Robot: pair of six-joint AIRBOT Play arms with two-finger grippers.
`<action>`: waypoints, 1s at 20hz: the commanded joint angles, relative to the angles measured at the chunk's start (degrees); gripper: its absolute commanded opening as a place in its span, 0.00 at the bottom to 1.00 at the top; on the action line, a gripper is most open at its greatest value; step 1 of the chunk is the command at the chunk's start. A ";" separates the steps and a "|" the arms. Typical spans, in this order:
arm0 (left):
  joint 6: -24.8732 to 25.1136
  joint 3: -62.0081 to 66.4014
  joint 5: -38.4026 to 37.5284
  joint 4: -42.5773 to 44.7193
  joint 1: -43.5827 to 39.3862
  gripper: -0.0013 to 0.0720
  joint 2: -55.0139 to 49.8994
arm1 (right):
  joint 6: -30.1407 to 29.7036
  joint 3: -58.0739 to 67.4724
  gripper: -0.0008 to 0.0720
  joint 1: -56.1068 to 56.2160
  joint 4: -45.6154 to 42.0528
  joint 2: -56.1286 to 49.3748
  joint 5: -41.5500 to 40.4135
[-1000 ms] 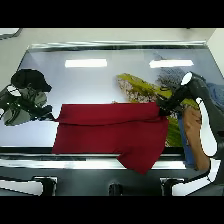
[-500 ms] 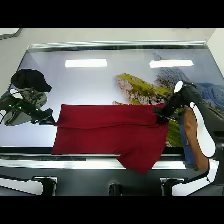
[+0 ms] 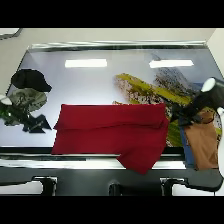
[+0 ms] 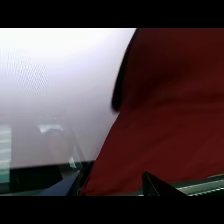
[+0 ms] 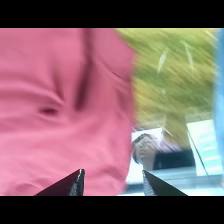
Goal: Fold the shirts.
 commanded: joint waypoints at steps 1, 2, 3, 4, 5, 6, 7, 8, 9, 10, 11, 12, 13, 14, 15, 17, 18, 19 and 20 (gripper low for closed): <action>0.46 -18.78 8.63 0.22 1.64 0.64 8.85 | -0.74 -11.23 0.66 -2.64 0.46 8.63 -2.05; 1.40 -22.97 10.82 0.22 2.05 0.64 10.60 | -1.03 -14.58 0.66 -2.62 0.72 10.67 -3.15; 2.71 -25.92 12.15 0.24 2.56 0.64 11.96 | -1.42 -17.62 0.66 -2.62 1.07 12.55 -3.98; 3.26 -27.36 12.85 0.22 3.04 0.61 12.63 | -2.05 -19.98 0.66 -2.62 1.07 14.16 -4.52; 3.26 -27.87 13.33 0.00 3.41 0.60 12.79 | -2.25 -21.55 0.66 -2.62 0.94 15.21 -4.85; 3.23 -27.93 13.66 -0.31 3.39 0.55 12.72 | -2.36 -22.75 0.66 -2.62 0.87 15.96 -4.92; 3.19 -27.93 14.45 -0.55 3.28 0.55 12.72 | -3.15 -23.71 0.66 -2.62 0.98 16.39 -4.83; 3.15 -27.98 14.95 -0.94 3.28 0.55 12.72 | -3.85 -24.44 0.66 -2.62 1.18 16.63 -4.48; 3.02 -28.11 15.41 -1.75 3.28 0.48 12.72 | -4.50 -25.20 0.67 -2.62 1.18 16.92 -4.35; 2.99 -28.33 15.85 -2.51 3.28 0.43 12.72 | -5.07 -26.36 0.71 -2.62 1.29 17.38 -4.37; 2.95 -28.61 16.39 -3.45 3.28 0.37 12.72 | -5.49 -27.93 0.71 -2.62 1.95 18.08 -4.44; 2.58 -28.68 16.81 -3.50 3.28 0.11 12.72 | -6.21 -30.21 0.72 -2.62 2.99 19.06 -4.74; 2.38 -28.63 17.09 -3.52 3.28 0.06 12.72 | -6.71 -32.72 0.72 -2.62 4.33 20.04 -5.18; 2.43 -28.63 17.27 -3.52 3.28 0.06 12.72 | -7.06 -35.71 0.72 -2.62 6.69 21.16 -5.99; 2.45 -28.63 17.29 -3.50 3.28 0.06 12.72 | -7.80 -38.60 0.72 -2.62 9.38 22.05 -7.08; 2.45 -28.63 17.22 -3.50 3.28 0.06 12.74 | -8.74 -44.28 0.72 -2.62 13.53 23.06 -10.69; 2.67 -28.63 17.05 -3.50 3.28 0.06 12.76 | -9.51 -46.64 0.72 -2.62 15.19 23.04 -12.46; 3.15 -28.63 16.65 -3.50 3.28 0.06 12.76 | -9.77 -48.30 0.72 -2.62 16.61 23.04 -13.73; 3.30 -28.63 16.22 -3.48 3.28 0.06 12.76 | -10.23 -49.75 0.72 -2.62 18.36 23.04 -15.04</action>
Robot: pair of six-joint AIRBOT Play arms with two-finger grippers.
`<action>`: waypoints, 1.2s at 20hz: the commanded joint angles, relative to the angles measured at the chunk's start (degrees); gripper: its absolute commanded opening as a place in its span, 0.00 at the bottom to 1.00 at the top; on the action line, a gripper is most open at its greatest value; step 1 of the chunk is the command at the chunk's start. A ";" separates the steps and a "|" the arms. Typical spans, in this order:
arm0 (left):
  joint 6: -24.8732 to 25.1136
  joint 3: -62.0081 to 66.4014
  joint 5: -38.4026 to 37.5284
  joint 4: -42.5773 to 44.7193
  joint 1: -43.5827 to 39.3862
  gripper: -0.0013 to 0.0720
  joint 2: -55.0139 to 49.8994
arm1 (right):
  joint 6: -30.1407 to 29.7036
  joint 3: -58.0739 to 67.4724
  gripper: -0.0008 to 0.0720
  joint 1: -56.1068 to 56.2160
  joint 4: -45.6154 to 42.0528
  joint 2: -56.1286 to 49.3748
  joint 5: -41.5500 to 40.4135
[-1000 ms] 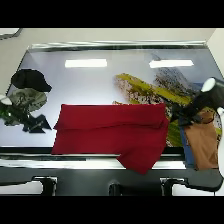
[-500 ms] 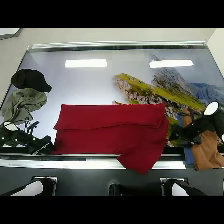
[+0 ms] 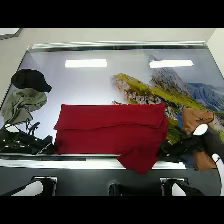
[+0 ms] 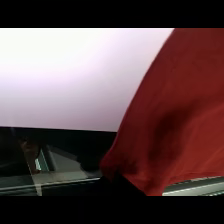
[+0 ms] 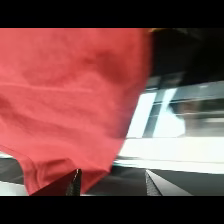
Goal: Fold the shirts.
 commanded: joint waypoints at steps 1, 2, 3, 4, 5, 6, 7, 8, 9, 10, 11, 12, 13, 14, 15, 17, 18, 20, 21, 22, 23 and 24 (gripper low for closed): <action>1.07 -0.09 1.97 0.33 0.07 0.06 0.07 | -2.27 -6.82 0.72 -0.02 6.97 0.72 -6.10; 1.05 -0.09 1.79 0.33 0.07 0.06 0.04 | -2.05 -7.69 0.71 -0.02 7.04 0.72 -8.37; 1.05 -0.09 1.73 0.31 0.07 0.06 0.04 | -1.55 -8.31 0.71 -0.02 7.21 0.72 -10.38; 1.05 -0.09 1.73 0.31 0.07 0.06 0.04 | -1.01 -8.92 0.71 -0.02 7.87 0.72 -12.00; 1.05 -0.09 1.73 0.31 0.07 0.06 0.04 | -0.98 -9.51 0.68 -0.02 8.66 0.72 -12.87; 1.05 -0.09 1.75 0.31 0.07 0.06 0.04 | -0.98 -10.05 0.61 -0.02 9.22 0.72 -13.60; 1.07 -0.09 1.77 0.31 0.07 0.06 0.04 | -1.01 -10.14 0.47 -0.02 9.14 0.72 -14.14; 1.53 -0.07 1.77 0.28 0.07 0.06 0.04 | -1.01 -10.12 0.26 -0.02 9.31 0.72 -14.80; 2.40 0.04 1.38 0.11 0.07 0.06 0.07 | -1.14 -9.92 0.08 -0.04 9.62 0.74 -14.84; 3.52 0.68 0.59 0.09 0.07 0.06 0.24 | -3.02 -8.87 0.07 -0.04 9.57 0.85 -13.40; 3.63 1.84 -0.02 -0.04 0.07 0.06 1.11 | -4.66 -6.97 0.07 -0.04 9.16 1.40 -11.32; 4.33 3.74 -0.28 -0.83 0.07 0.06 2.91 | -4.66 -4.39 0.07 -0.04 8.52 2.32 -9.49; 4.42 6.01 -0.24 -2.08 0.07 0.05 4.92 | -4.52 -1.11 0.07 -0.02 7.96 3.41 -8.24; 4.37 8.96 -0.24 -4.17 0.07 0.05 6.78 | -3.15 2.93 0.07 -0.02 7.61 4.20 -7.93; 3.91 11.85 -0.15 -6.29 0.02 0.05 7.82 | -1.62 7.02 0.07 -0.02 7.63 4.20 -8.11; 0.92 18.38 1.20 -7.41 -1.25 0.05 7.26 | -0.20 15.69 0.07 -0.02 7.87 2.14 -9.79; -0.11 21.35 2.73 -7.39 -2.36 0.05 6.14 | 0.44 20.09 0.07 -0.02 8.72 -0.17 -10.36; -2.49 27.10 4.85 -7.43 -4.57 0.05 1.95 | 0.42 27.61 0.07 -0.02 12.13 -5.92 -12.59; -3.28 29.99 5.38 -7.45 -5.62 0.05 -0.87 | 0.35 30.88 0.07 -0.02 14.19 -9.27 -14.08; -3.93 33.20 5.40 -7.50 -6.78 0.05 -4.33 | 0.35 33.46 0.07 -0.02 16.26 -12.35 -15.34; -4.87 36.11 5.35 -7.52 -7.87 0.05 -7.72 | 0.35 35.54 0.07 -0.02 18.08 -15.28 -16.61; -5.49 39.08 5.35 -7.67 -9.05 0.05 -11.28 | 0.37 37.18 0.07 -0.02 20.02 -18.23 -17.92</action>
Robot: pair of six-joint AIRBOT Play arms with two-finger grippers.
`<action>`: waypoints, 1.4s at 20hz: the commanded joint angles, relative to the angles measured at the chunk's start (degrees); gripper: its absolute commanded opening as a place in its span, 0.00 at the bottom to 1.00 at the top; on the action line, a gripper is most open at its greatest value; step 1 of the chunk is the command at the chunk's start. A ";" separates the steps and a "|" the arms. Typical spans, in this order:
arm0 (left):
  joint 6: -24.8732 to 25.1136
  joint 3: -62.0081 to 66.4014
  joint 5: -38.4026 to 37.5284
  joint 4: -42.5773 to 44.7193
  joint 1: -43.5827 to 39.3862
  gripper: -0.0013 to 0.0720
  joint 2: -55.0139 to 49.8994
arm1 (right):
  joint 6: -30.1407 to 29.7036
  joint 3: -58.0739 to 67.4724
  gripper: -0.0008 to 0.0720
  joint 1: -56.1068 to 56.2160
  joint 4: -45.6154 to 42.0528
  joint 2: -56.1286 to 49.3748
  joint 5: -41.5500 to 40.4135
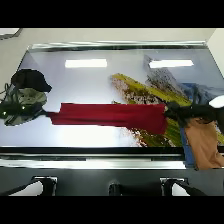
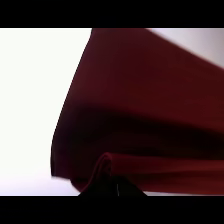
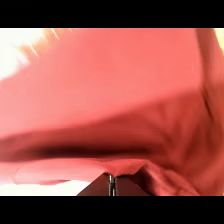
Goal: Fold the shirts.
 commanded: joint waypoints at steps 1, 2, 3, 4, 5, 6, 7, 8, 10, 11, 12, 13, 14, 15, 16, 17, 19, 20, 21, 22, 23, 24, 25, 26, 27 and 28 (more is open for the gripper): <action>-3.63 10.97 1.05 -0.76 -3.80 0.05 -10.84 | 0.33 8.22 0.07 0.20 7.69 -9.99 -5.35; -4.33 13.38 1.05 -0.79 -4.50 0.05 -13.77 | 0.37 8.46 0.07 0.44 8.59 -12.04 -6.91; -5.16 15.52 1.01 -0.79 -5.05 0.05 -16.59 | 0.55 8.46 0.07 0.94 9.03 -13.99 -8.20; -5.53 16.94 1.01 -0.79 -5.33 0.05 -18.78 | 0.55 8.46 0.07 1.70 8.92 -15.56 -8.55; -5.57 17.92 1.01 -0.79 -5.40 0.05 -20.74 | 0.50 8.44 0.07 2.54 8.72 -17.14 -8.66; -5.57 18.21 1.01 -0.79 -5.40 0.05 -22.08 | 0.28 8.41 0.07 3.28 8.39 -18.45 -8.83; -5.55 18.21 0.85 -0.79 -5.40 0.05 -23.17 | 0.07 8.39 0.07 3.89 7.98 -19.69 -9.57; -5.55 18.18 0.20 -0.76 -5.42 0.06 -24.06 | 0.04 8.39 0.07 4.13 7.74 -20.61 -10.62; -5.51 18.18 -1.73 -0.50 -5.31 0.08 -25.24 | -0.07 8.44 0.07 4.07 7.45 -21.00 -11.85; -5.49 18.21 -2.32 0.22 -5.09 0.29 -25.35 | -0.39 8.85 0.09 3.58 6.36 -20.68 -11.52; -5.51 18.40 -3.50 1.46 -4.74 0.58 -25.27 | -1.86 9.64 0.27 2.89 5.68 -20.20 -9.81; -5.53 18.95 -5.53 3.04 -4.07 0.87 -25.22 | -3.91 10.73 0.61 1.68 4.68 -19.37 -6.91; -5.55 19.82 -8.20 5.09 -3.13 0.92 -25.16 | -5.70 11.87 0.96 0.20 2.60 -18.47 -3.89; -5.55 20.74 -10.47 6.93 -2.05 0.92 -24.85 | -6.45 12.92 0.98 -1.57 -1.88 -17.66 -0.90; -5.55 21.27 -11.89 7.96 -1.09 0.92 -24.24 | -6.03 13.40 0.98 -3.15 -6.95 -17.46 1.42; -5.55 21.40 -12.28 7.89 -0.13 0.92 -23.19 | -4.92 13.22 0.98 -4.50 -11.34 -17.75 3.78; -5.57 21.40 -12.24 7.91 0.57 0.92 -20.79 | -5.14 12.85 0.99 -5.53 -12.52 -19.89 8.70; -5.57 21.40 -12.24 7.89 0.52 0.92 -19.69 | -5.77 12.85 0.99 -5.40 -11.47 -21.42 9.29; -5.57 21.40 -12.26 7.87 0.09 0.91 -18.53 | -6.54 12.85 0.99 -5.42 -8.76 -22.91 9.22; -5.55 21.40 -12.31 7.87 -0.39 0.91 -17.35 | -6.58 12.85 0.99 -5.42 -6.19 -24.33 8.68; -5.55 21.38 -12.28 7.89 -0.92 0.91 -16.20 | -6.58 12.85 0.99 -5.40 -3.30 -25.70 8.11; -5.55 21.40 -12.28 7.89 -1.55 0.91 -15.04 | -6.64 12.85 0.99 -5.40 0.09 -27.06 7.89; -5.55 21.40 -12.26 7.87 -2.19 0.91 -14.08 | -6.82 12.85 0.99 -5.40 2.84 -28.20 7.82; -5.55 21.40 -12.26 7.87 -2.86 0.91 -13.29 | -6.80 12.85 0.99 -5.40 5.38 -29.31 7.78; -5.55 21.40 -12.26 7.87 -3.74 0.91 -12.63 | -6.75 12.85 0.99 -5.33 7.04 -30.14 7.87; -5.55 21.40 -12.26 7.85 -4.66 0.91 -12.28 | -6.71 12.85 0.98 -4.79 7.58 -30.69 7.93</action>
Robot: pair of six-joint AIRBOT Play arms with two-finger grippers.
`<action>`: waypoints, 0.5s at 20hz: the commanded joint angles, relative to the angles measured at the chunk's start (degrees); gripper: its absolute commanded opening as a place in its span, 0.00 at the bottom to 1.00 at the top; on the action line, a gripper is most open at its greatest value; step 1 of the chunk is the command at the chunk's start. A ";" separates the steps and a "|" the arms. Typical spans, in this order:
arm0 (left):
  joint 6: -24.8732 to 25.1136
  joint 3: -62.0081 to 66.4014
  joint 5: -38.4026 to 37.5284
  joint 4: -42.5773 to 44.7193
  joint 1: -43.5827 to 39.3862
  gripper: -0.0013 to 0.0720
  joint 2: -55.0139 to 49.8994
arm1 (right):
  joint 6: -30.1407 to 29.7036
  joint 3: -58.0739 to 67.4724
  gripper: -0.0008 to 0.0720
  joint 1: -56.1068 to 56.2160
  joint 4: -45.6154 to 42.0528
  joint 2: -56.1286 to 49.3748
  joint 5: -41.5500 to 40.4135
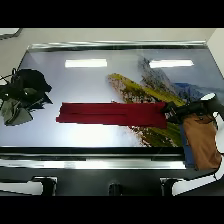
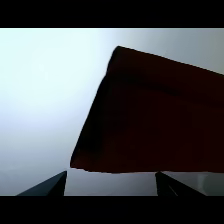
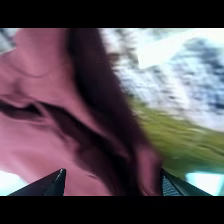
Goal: Fold the shirts.
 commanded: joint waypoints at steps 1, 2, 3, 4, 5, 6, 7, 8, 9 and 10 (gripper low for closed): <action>0.00 0.07 0.07 0.24 -3.04 0.91 2.08 | -0.33 -0.02 0.98 1.44 4.39 -2.84 -0.46; 0.00 -0.04 0.09 0.24 -4.57 0.91 2.05 | 0.22 -0.02 0.98 3.02 3.43 -2.91 -1.07; 0.00 -0.04 0.26 0.24 -6.19 0.91 1.99 | 1.70 -0.02 0.92 4.61 2.45 -2.89 -2.60; 0.02 -0.04 0.81 0.26 -8.20 0.91 1.97 | 2.80 0.00 0.68 6.08 2.47 -2.82 -3.43; 0.02 -0.04 1.68 0.24 -10.21 0.91 1.95 | 3.23 0.07 0.27 6.99 2.97 -2.40 -3.28; 0.02 -0.07 2.78 0.24 -12.48 0.86 1.84 | 4.57 0.33 0.07 7.74 2.82 -1.20 -2.51; 0.04 -0.24 4.31 -0.22 -15.26 0.56 1.62 | 4.59 0.55 0.07 8.39 2.78 0.68 -2.69; 0.42 -1.09 6.58 -1.99 -18.38 0.18 1.29 | 4.63 0.57 0.07 9.25 2.71 3.54 -3.13; 1.31 -2.54 9.90 -4.55 -21.66 0.11 0.96 | 5.42 0.55 0.07 10.34 2.67 6.47 -2.97; 1.29 -4.52 14.10 -7.69 -25.66 0.06 0.39 | 6.38 0.55 0.07 12.04 2.69 9.79 -2.82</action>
